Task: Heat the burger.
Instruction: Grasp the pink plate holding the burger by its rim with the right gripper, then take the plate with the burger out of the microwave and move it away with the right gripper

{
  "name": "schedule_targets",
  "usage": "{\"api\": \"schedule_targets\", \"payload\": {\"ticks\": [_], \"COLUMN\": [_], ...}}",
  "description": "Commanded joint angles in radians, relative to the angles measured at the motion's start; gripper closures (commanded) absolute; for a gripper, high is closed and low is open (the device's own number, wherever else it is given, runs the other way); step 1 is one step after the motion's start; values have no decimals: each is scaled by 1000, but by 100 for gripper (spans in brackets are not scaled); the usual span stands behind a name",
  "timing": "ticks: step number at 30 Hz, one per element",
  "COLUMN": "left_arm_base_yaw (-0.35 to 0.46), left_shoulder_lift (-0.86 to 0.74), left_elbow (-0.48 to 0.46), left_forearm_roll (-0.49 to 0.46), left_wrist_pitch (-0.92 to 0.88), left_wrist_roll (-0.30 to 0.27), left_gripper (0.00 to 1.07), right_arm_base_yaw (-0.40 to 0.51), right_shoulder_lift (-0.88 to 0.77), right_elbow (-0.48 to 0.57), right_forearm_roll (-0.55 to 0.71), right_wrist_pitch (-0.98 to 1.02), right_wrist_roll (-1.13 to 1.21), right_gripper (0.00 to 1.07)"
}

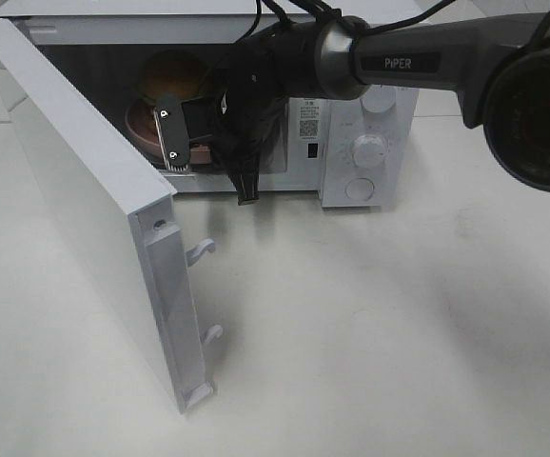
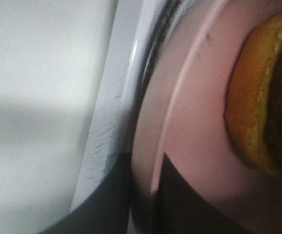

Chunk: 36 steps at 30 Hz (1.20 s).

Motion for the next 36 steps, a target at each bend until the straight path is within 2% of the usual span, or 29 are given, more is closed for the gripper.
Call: {"api": "schedule_targets", "payload": {"ticks": [1, 19, 24, 25, 29, 36], "left_arm_base_yaw": [3, 3, 3, 3, 3, 3], "left_shoulder_lift": [-14, -14, -14, -14, -14, -14], "left_elbow": [3, 3, 3, 3, 3, 3], "left_forearm_roll": [-8, -9, -9, -9, -9, -9], "left_wrist_pitch": [2, 2, 2, 2, 2, 2], "left_wrist_roll": [-2, -2, -2, -2, -2, -2], "left_gripper": [18, 18, 18, 18, 18, 18], "right_arm_base_yaw": [-9, -4, 5, 5, 4, 3], "right_shoulder_lift": [7, -45, -99, -124, -182, -255], "right_elbow": [-6, 0, 78, 128, 216, 323], "right_forearm_roll": [-18, -16, -13, -7, -5, 42], "right_wrist_pitch": [-25, 60, 13, -23, -111, -185], "right_wrist_roll": [2, -11, -96, -115, -163, -250], "right_gripper": [107, 107, 107, 107, 107, 107]}}
